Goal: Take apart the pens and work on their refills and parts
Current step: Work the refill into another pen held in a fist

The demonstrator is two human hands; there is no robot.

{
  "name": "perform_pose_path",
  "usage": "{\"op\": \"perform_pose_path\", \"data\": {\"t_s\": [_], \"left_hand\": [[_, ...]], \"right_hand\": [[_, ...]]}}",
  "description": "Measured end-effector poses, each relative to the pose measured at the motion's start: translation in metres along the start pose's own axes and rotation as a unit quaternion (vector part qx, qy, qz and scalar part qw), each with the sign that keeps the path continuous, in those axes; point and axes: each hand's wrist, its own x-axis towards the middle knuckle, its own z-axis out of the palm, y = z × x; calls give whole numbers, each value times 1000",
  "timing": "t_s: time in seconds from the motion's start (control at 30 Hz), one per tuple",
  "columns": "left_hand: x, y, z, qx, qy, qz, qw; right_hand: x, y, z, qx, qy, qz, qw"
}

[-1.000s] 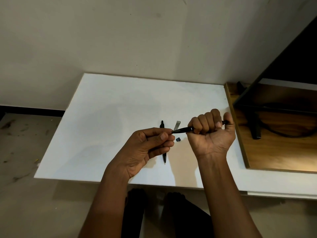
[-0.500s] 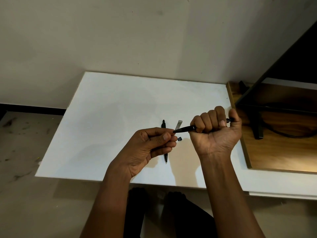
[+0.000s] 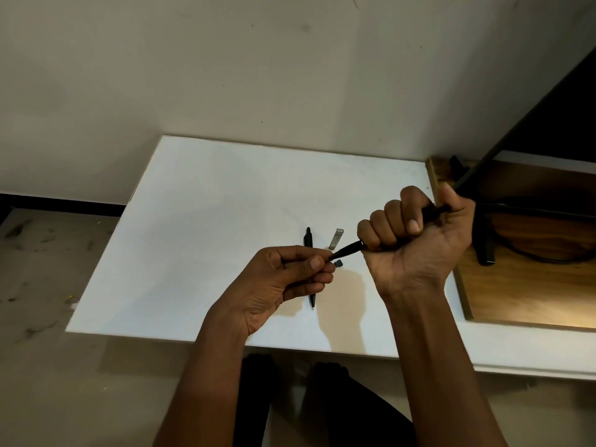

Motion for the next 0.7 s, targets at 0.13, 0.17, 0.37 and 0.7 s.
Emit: {"op": "perform_pose_path", "data": {"t_s": [0.13,0.17,0.37,0.7], "left_hand": [[2,-1,1,5,6,-6,1000],[2,-1,0,2,6,-8,1000],[1,-1,0,1,-3,-11,1000],[1,0,-1,13,-34,0,999]], "right_hand": [[-2,-1,6,-13,-7,-10,1000],[-2,0,5,-8,-4,-10,1000],[0,-2,-2,38,20,-1,999],[2,-3,-9,82,32,1,996]]}}
